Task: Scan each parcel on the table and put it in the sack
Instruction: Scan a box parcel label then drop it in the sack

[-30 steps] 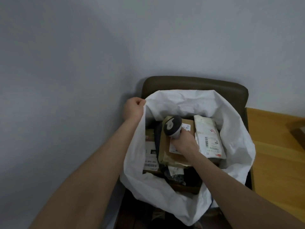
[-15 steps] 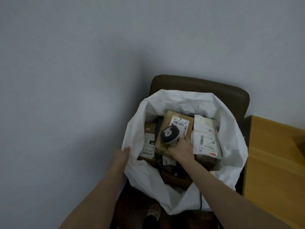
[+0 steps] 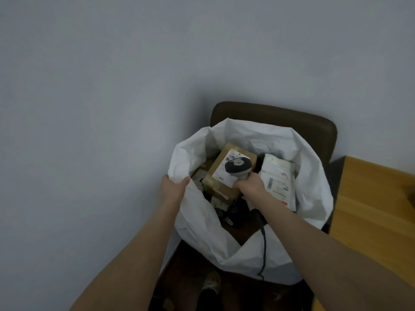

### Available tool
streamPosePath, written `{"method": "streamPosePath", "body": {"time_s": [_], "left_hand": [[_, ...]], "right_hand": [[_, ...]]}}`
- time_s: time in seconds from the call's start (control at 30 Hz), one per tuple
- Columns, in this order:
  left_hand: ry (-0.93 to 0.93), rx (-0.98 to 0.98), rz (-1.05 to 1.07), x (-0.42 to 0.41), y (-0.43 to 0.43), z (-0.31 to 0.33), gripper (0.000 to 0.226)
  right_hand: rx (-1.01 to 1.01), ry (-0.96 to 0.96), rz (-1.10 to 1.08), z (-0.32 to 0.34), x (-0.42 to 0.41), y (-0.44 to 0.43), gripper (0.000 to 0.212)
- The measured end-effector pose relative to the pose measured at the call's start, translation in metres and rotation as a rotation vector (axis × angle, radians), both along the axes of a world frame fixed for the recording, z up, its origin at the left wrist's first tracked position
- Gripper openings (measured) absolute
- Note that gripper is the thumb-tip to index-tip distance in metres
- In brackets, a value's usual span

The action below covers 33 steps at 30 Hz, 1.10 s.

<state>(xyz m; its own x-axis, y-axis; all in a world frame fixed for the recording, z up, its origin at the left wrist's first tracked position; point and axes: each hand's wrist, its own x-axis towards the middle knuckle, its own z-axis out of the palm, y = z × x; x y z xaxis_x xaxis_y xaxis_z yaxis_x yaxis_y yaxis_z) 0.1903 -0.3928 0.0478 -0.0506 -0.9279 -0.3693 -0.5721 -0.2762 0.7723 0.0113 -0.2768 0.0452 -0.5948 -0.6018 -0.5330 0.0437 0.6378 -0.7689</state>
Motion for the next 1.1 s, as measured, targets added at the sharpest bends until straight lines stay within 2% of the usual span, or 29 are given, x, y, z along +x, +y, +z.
{"method": "streamPosePath", "body": {"time_s": [0.07, 0.1, 0.2, 0.27, 0.37, 0.43, 0.47, 0.53, 0.6, 0.73, 0.8, 0.87, 0.97, 1.1], "left_hand": [[-0.311, -0.21, -0.104, -0.003, 0.023, 0.008, 0.077], [-0.4, -0.355, -0.189, -0.004, 0.038, 0.01, 0.072], [-0.478, -0.657, -0.602, -0.013, 0.082, 0.005, 0.042], [-0.485, -0.566, -0.869, -0.018, 0.103, -0.005, 0.042], [-0.694, -0.359, -1.273, -0.016, 0.128, -0.031, 0.082], [-0.861, -0.386, -1.41, -0.009, 0.142, -0.051, 0.091], [-0.908, -0.424, -1.432, -0.005, 0.146, -0.059, 0.083], [-0.898, -0.537, -1.396, -0.003, 0.152, -0.062, 0.049], [-0.714, -0.653, -1.234, -0.015, 0.153, -0.043, 0.025], [-0.276, -0.815, -0.879, -0.073, 0.149, 0.042, 0.015], [-0.153, -0.854, -0.832, -0.093, 0.15, 0.071, 0.018], [-0.197, -0.739, -0.996, -0.098, 0.154, 0.075, 0.025], [-0.509, -0.48, -1.378, -0.09, 0.159, 0.058, 0.03], [-0.452, -0.305, -1.555, -0.09, 0.157, 0.059, 0.047]], "right_hand": [[0.001, -0.009, -0.023, 0.013, 0.001, 0.014, 0.012], [-0.001, -0.003, -0.026, 0.018, 0.002, 0.024, 0.011], [-0.007, 0.01, -0.057, 0.027, 0.003, 0.054, 0.01], [0.003, 0.024, -0.082, 0.031, 0.004, 0.073, 0.01], [0.009, 0.033, -0.121, 0.028, 0.006, 0.101, 0.008], [-0.005, 0.035, -0.152, 0.02, 0.009, 0.12, 0.009], [-0.007, 0.047, -0.173, 0.016, 0.01, 0.128, 0.011], [-0.007, 0.084, -0.225, 0.009, 0.014, 0.142, 0.014], [0.0, 0.125, -0.298, 0.007, 0.016, 0.156, 0.011], [-0.055, 0.213, -0.474, 0.026, 0.011, 0.173, 0.02], [-0.1, 0.257, -0.537, 0.042, 0.004, 0.176, 0.021], [-0.106, 0.263, -0.579, 0.054, -0.004, 0.18, 0.021], [-0.072, 0.261, -0.627, 0.062, -0.013, 0.192, 0.026], [-0.025, 0.263, -0.609, 0.067, -0.019, 0.201, 0.026]]}}
